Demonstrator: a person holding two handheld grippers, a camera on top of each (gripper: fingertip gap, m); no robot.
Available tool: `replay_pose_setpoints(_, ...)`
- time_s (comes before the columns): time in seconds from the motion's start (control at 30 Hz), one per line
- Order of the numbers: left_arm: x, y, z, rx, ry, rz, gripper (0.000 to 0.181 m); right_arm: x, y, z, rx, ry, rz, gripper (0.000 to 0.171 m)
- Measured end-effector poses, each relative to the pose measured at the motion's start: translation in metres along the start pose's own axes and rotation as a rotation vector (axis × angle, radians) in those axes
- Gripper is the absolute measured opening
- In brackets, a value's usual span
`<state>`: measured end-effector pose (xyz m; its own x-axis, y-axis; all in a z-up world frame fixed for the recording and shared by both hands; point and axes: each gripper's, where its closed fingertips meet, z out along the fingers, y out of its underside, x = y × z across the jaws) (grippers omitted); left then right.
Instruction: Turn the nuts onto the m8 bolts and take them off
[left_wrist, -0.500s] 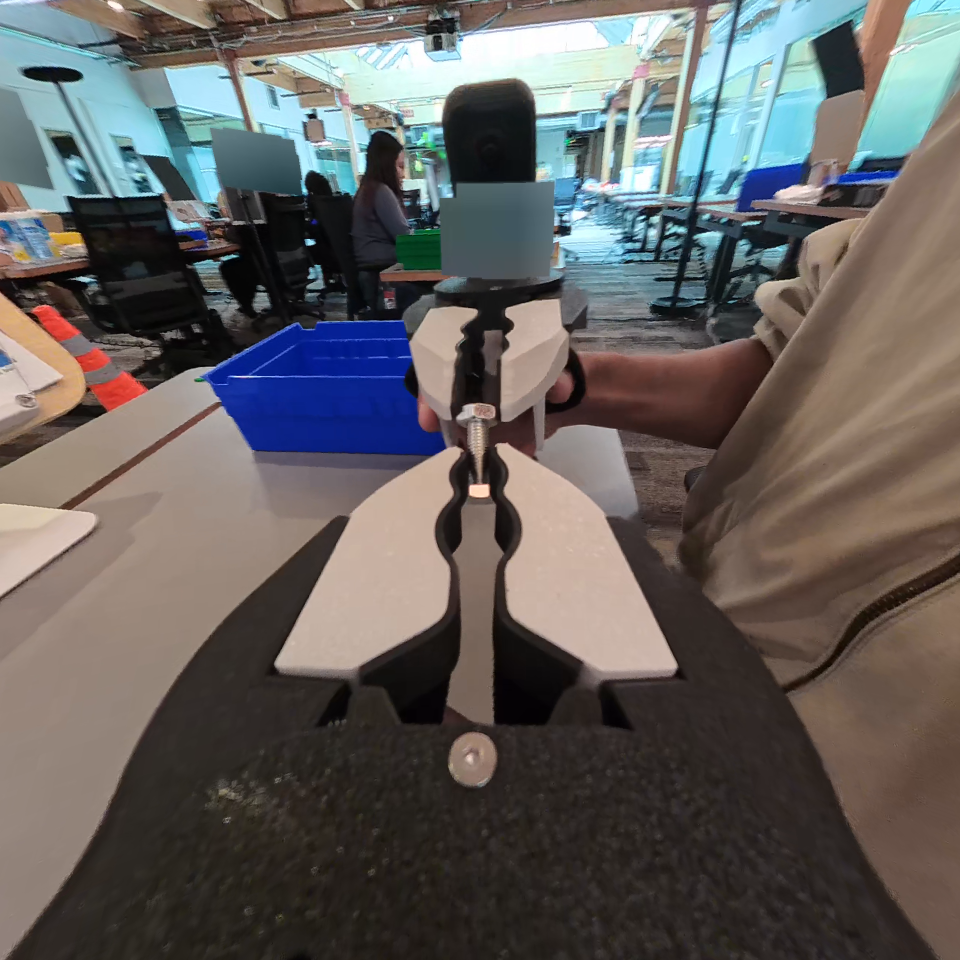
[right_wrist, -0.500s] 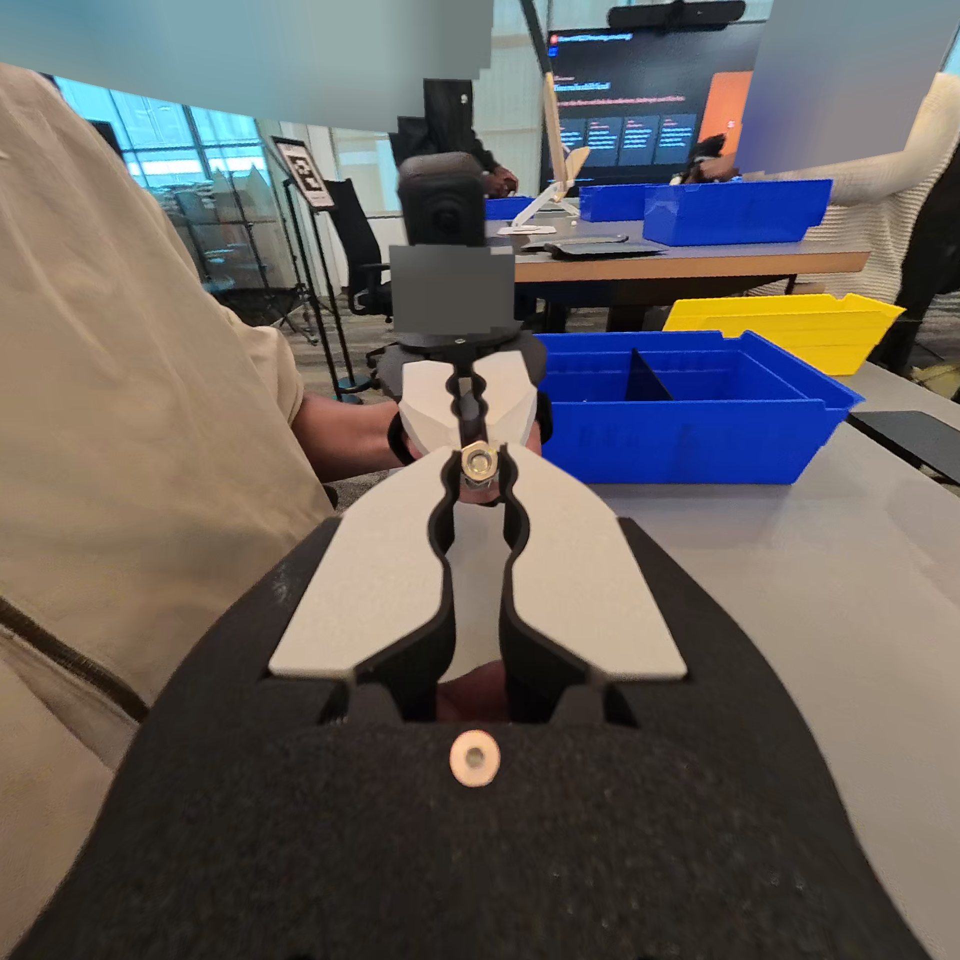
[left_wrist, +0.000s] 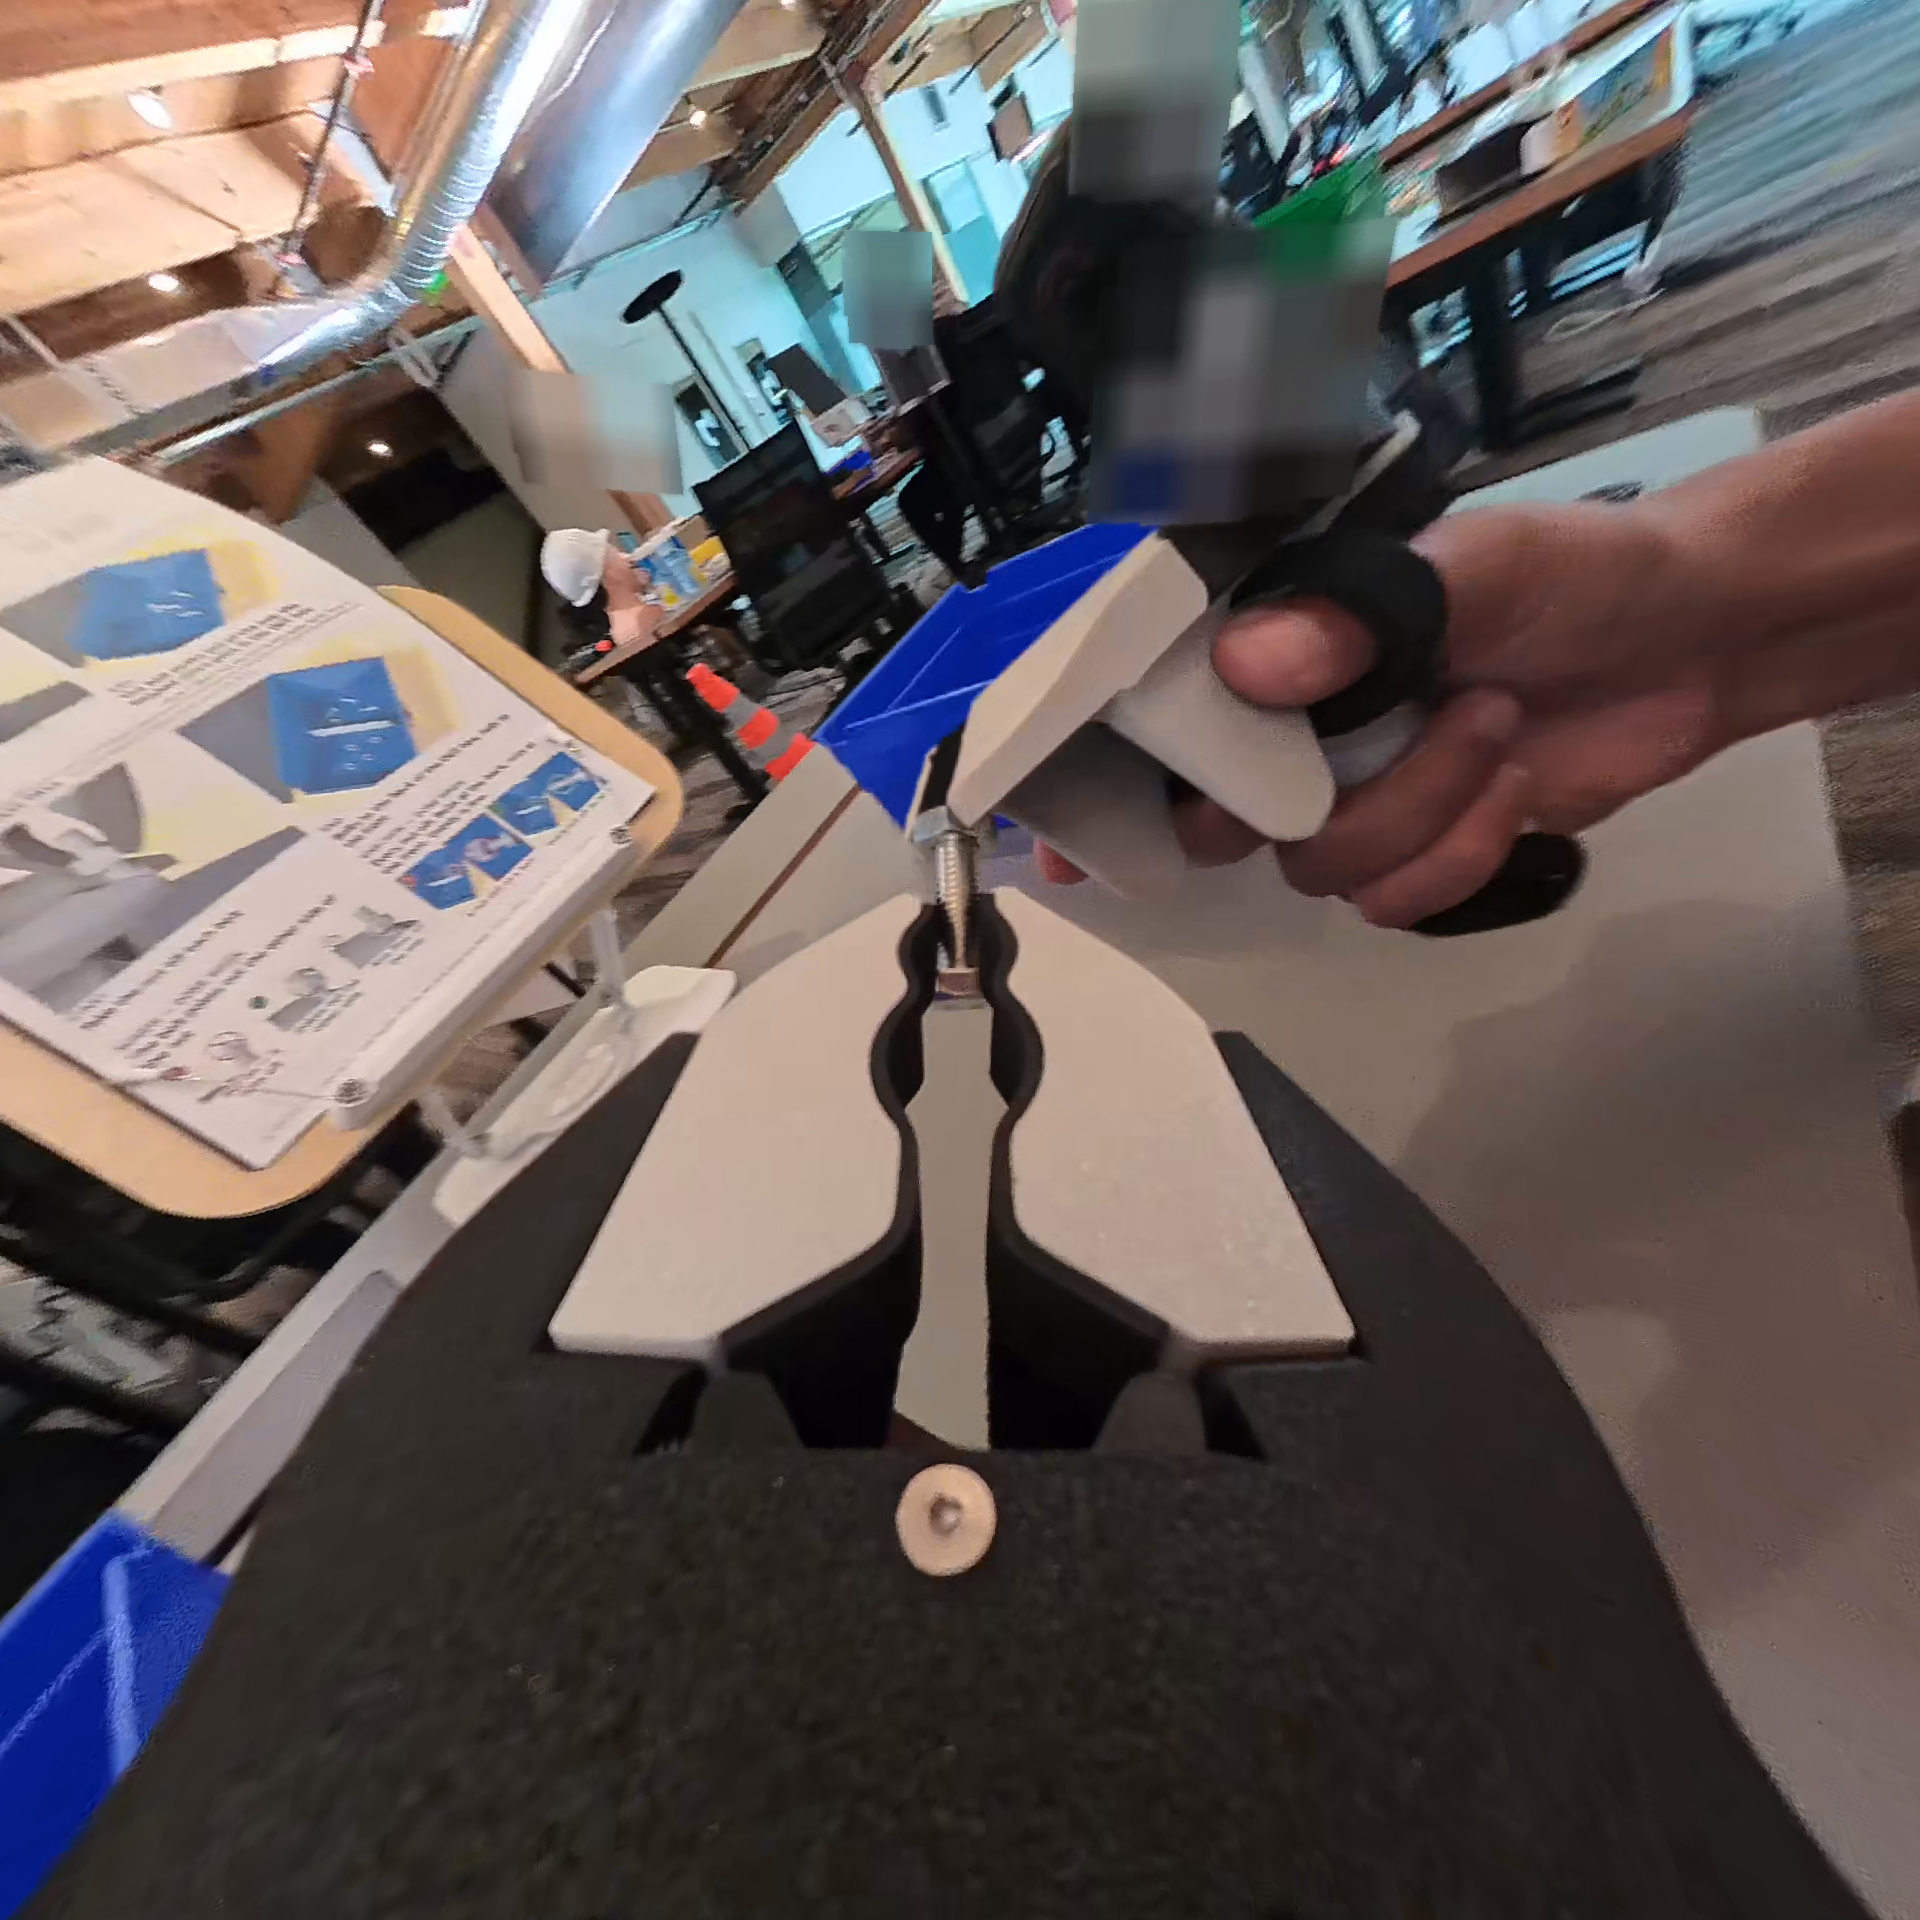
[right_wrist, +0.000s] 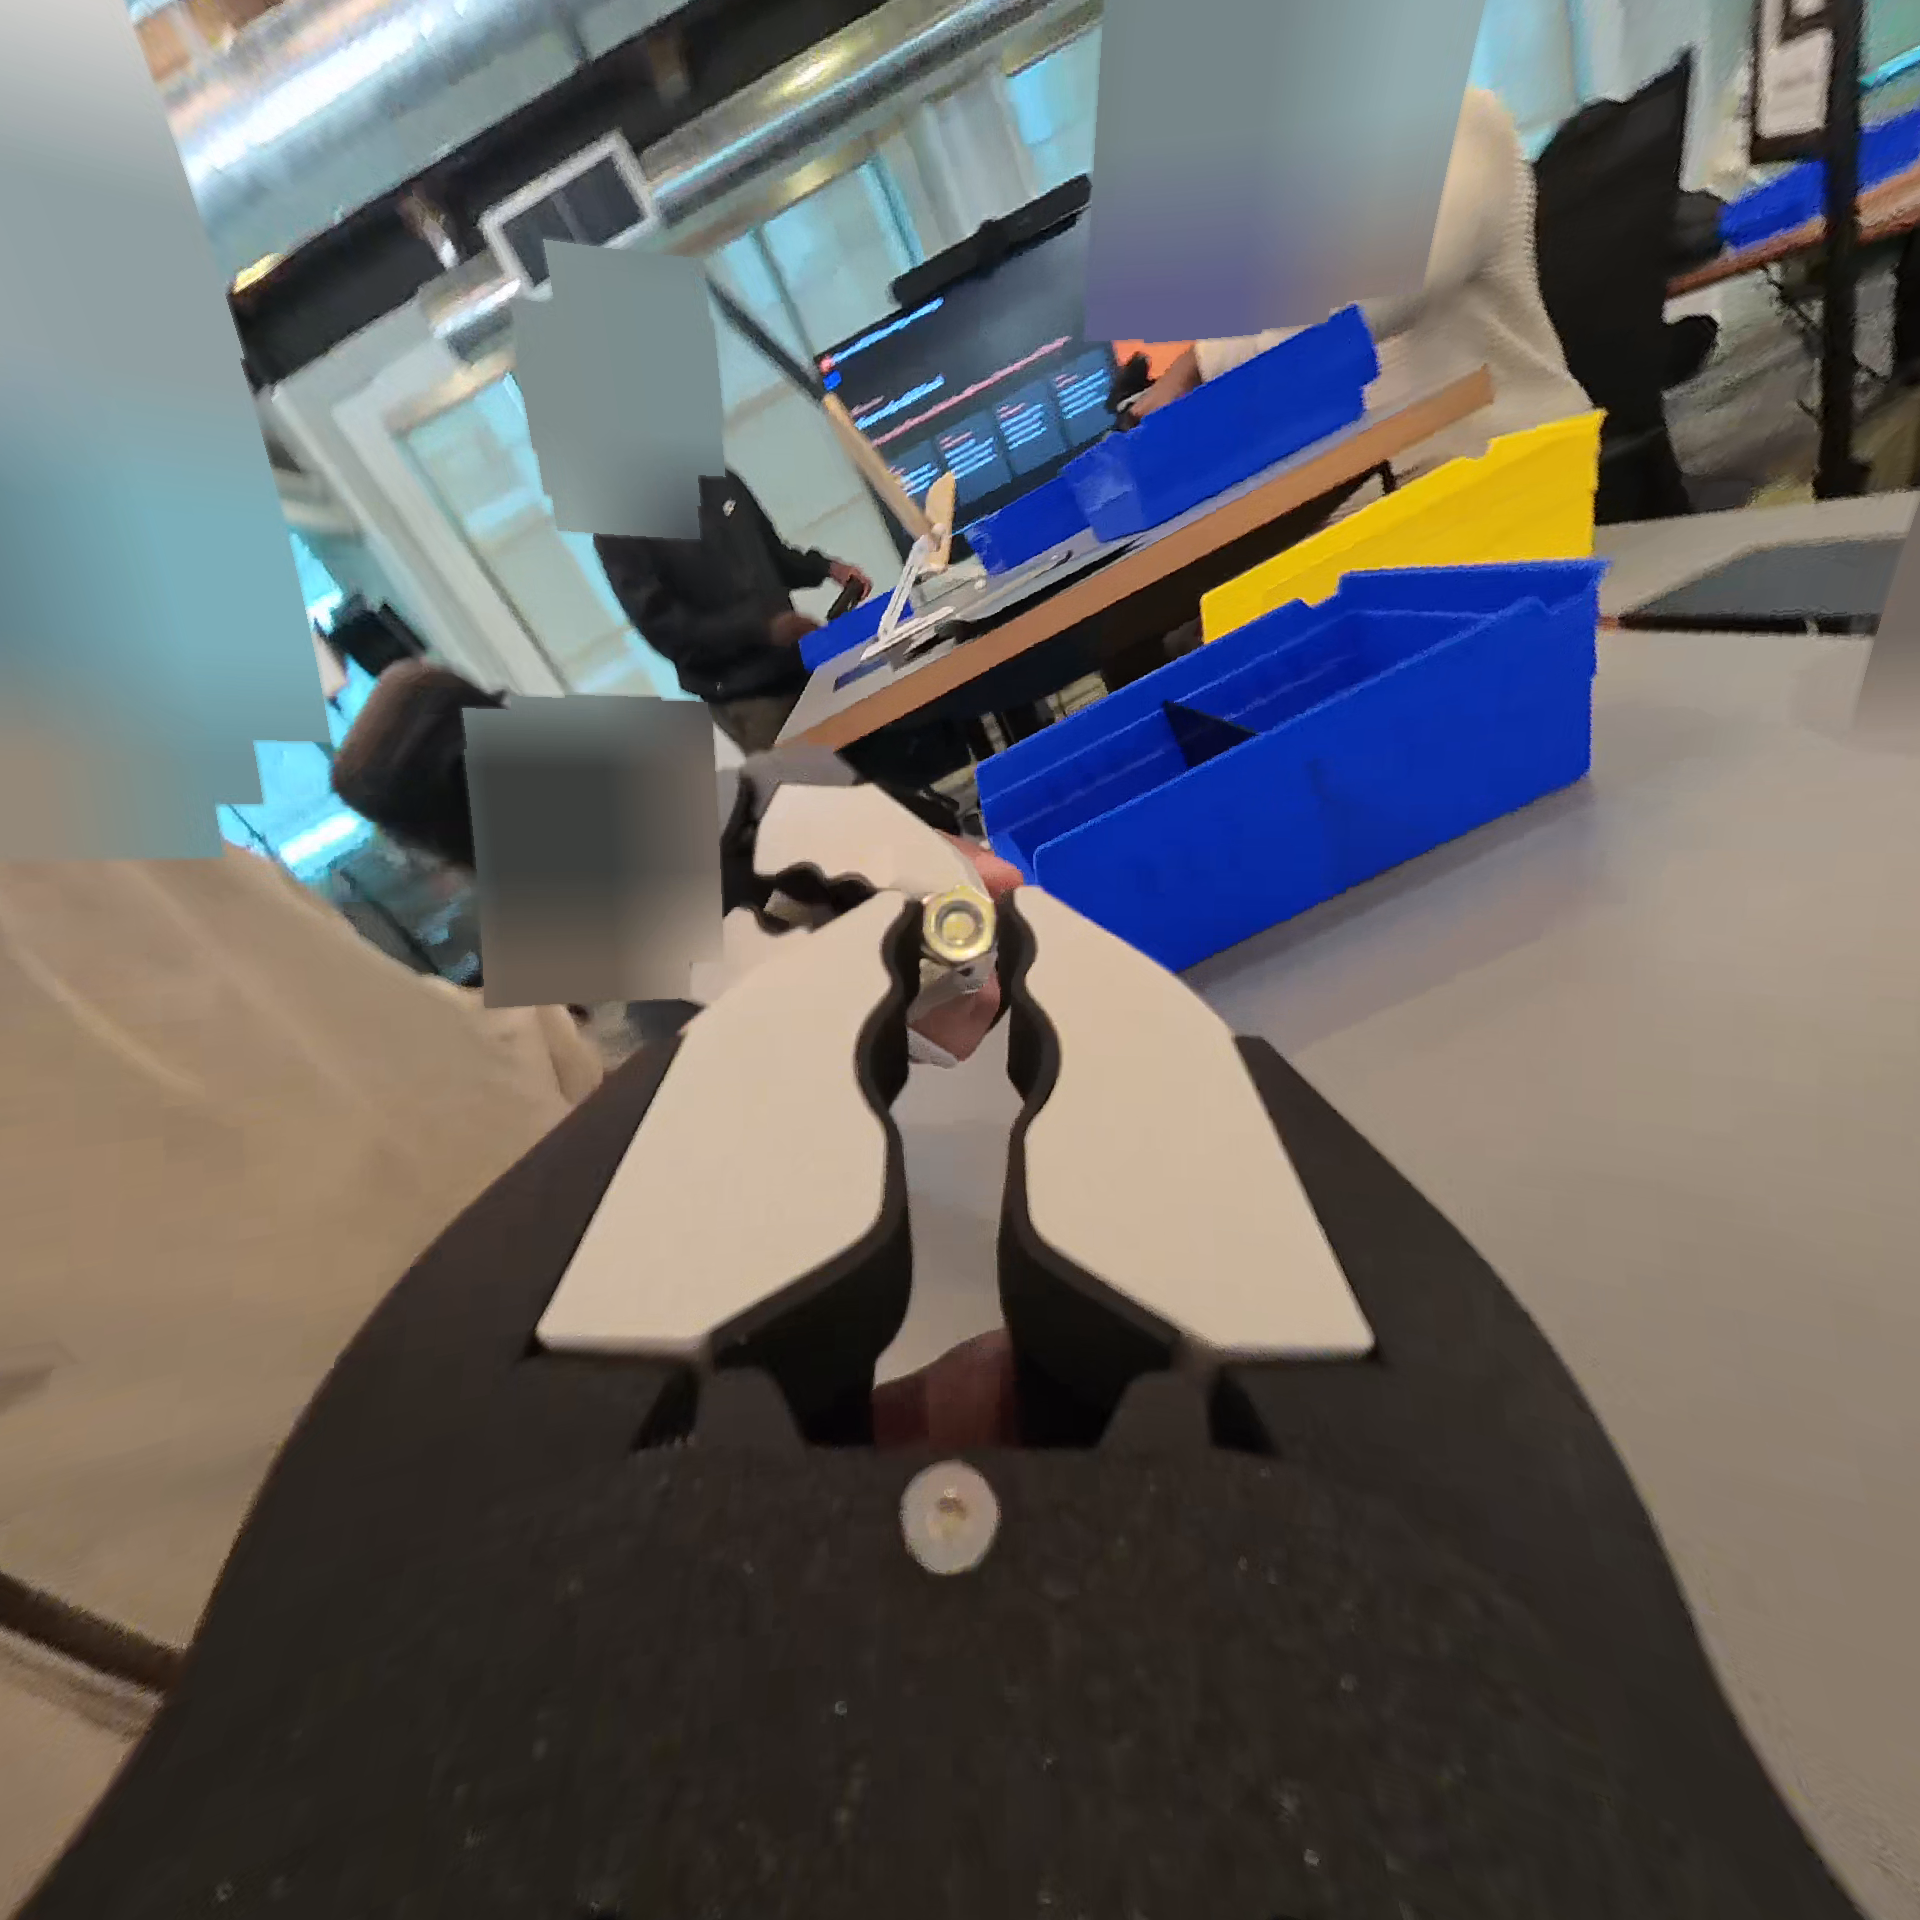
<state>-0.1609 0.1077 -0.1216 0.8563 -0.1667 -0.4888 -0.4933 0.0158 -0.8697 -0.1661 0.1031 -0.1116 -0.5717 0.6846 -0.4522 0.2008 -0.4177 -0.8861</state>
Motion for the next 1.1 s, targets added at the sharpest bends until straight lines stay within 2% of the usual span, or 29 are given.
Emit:
replay_pose_setpoints(0.17,0.001,0.010,-0.004,-0.037,-0.046,0.044,0.007,0.007,0.007,0.001,0.057,0.081,0.177,0.014)
replay_pose_setpoints(0.3,0.005,0.012,-0.005,-0.024,0.024,-0.083,0.007,0.007,0.012,0.001,0.003,0.097,0.122,0.014)
replay_pose_setpoints(0.47,0.003,0.009,-0.006,0.064,0.073,-0.261,0.007,0.004,0.016,0.010,-0.145,0.125,0.013,0.020)
replay_pose_setpoints(0.53,0.002,0.007,-0.008,0.095,0.094,-0.317,0.007,0.004,0.013,0.012,-0.155,0.124,0.010,0.019)
replay_pose_setpoints(0.8,0.002,0.017,-0.004,0.083,0.099,-0.347,0.007,0.014,0.018,0.010,-0.212,0.144,-0.042,0.014)
replay_pose_setpoints(0.97,0.009,0.021,-0.001,0.060,0.146,-0.365,0.007,0.017,0.025,0.005,-0.406,0.162,-0.255,0.014)
replay_pose_setpoints(1.1,0.013,0.011,0.002,0.138,0.206,-0.472,0.007,0.013,0.018,0.004,-0.594,0.125,-0.468,0.014)
